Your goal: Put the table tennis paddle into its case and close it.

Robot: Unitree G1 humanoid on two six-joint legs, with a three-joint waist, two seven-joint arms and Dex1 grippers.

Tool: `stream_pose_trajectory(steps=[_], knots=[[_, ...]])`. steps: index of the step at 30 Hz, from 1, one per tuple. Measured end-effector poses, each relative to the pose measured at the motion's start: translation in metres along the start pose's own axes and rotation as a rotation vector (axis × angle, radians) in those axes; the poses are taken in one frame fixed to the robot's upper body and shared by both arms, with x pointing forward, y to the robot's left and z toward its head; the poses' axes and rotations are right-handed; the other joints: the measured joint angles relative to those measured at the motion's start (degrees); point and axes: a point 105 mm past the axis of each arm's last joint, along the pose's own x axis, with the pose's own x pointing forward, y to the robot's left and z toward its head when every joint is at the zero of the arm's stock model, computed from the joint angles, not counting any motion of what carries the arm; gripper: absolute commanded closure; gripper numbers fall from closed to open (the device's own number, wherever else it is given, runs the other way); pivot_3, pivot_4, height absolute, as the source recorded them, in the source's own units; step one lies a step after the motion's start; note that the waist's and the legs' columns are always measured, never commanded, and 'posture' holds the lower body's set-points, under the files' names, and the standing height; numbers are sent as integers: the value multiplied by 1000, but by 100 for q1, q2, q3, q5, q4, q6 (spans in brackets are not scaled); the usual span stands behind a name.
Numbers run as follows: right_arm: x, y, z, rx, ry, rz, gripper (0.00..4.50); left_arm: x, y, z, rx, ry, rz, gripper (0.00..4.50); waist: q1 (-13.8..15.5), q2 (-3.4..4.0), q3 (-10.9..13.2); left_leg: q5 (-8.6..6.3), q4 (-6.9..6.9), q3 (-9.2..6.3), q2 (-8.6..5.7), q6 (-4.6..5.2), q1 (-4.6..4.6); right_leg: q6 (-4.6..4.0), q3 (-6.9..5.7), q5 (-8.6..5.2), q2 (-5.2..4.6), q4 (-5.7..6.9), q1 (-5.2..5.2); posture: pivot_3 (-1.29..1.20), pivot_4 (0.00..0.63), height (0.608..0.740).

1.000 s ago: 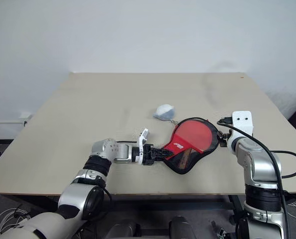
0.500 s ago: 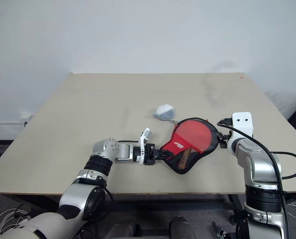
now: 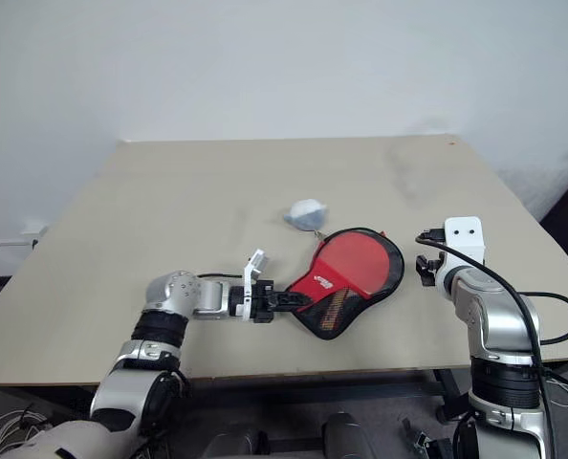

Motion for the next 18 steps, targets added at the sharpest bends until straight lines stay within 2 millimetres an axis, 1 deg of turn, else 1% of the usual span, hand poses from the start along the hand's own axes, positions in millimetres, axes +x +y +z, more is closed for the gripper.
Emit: stream_pose_trajectory(steps=[6,12,18], knots=[[0,-1,0,-20,7,10,858,-19,1,-14,-3,13,1,4495,1,0,0,1,0,0,0,-2,0,-1,1,0,-1,0,0,0,0,740],[0,-1,-1,-31,18,16,858,-37,-1,-33,-32,24,-10,4495,4,0,1,1,0,-1,1,-3,0,-1,-1,0,-1,0,0,0,0,740],[1,3,-3,-46,27,32,858,-48,-2,-42,-44,12,-20,4495,4,-1,2,3,0,0,0,-6,1,-2,-1,-1,-3,-1,1,0,0,740]])
